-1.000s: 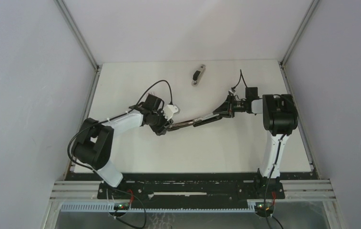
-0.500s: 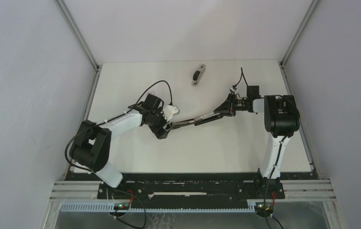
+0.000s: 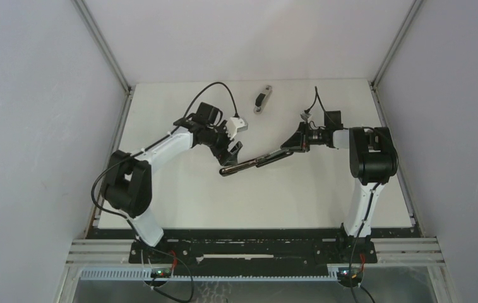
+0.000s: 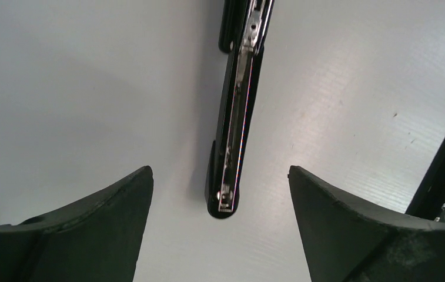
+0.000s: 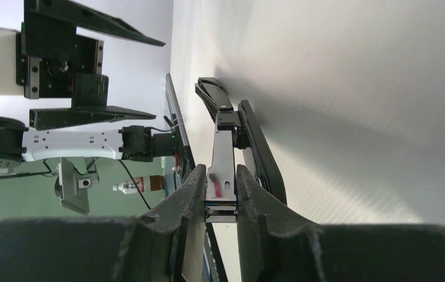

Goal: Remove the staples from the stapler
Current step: Unload the staple at the center of the board.

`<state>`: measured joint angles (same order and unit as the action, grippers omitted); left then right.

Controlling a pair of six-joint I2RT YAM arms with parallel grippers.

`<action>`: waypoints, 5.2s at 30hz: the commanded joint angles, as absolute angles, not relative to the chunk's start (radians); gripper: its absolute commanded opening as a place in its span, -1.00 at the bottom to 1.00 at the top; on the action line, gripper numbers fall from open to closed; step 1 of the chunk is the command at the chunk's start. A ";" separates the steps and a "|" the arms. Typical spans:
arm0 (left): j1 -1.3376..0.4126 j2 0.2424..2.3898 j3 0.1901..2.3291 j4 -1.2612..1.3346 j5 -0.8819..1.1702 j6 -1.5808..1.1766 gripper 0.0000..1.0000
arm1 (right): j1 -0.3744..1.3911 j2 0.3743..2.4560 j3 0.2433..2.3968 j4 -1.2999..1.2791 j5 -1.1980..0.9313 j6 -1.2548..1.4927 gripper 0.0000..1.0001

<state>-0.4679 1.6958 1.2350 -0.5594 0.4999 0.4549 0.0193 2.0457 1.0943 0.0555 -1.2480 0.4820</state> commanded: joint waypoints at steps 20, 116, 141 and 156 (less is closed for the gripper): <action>-0.468 1.954 1.569 -0.823 0.884 0.559 0.71 | 0.100 1.933 1.120 0.165 -1.479 0.547 -0.86; -0.523 2.212 1.728 -1.083 1.201 0.627 -0.17 | 0.126 1.911 1.120 0.142 -1.498 0.513 -0.89; -0.491 2.092 1.687 -0.975 0.919 0.508 -0.83 | 0.033 1.905 1.120 0.080 -1.442 0.440 0.41; -0.491 2.084 1.669 -1.002 0.782 0.498 -1.00 | -0.029 1.919 1.120 0.074 -1.378 0.451 0.76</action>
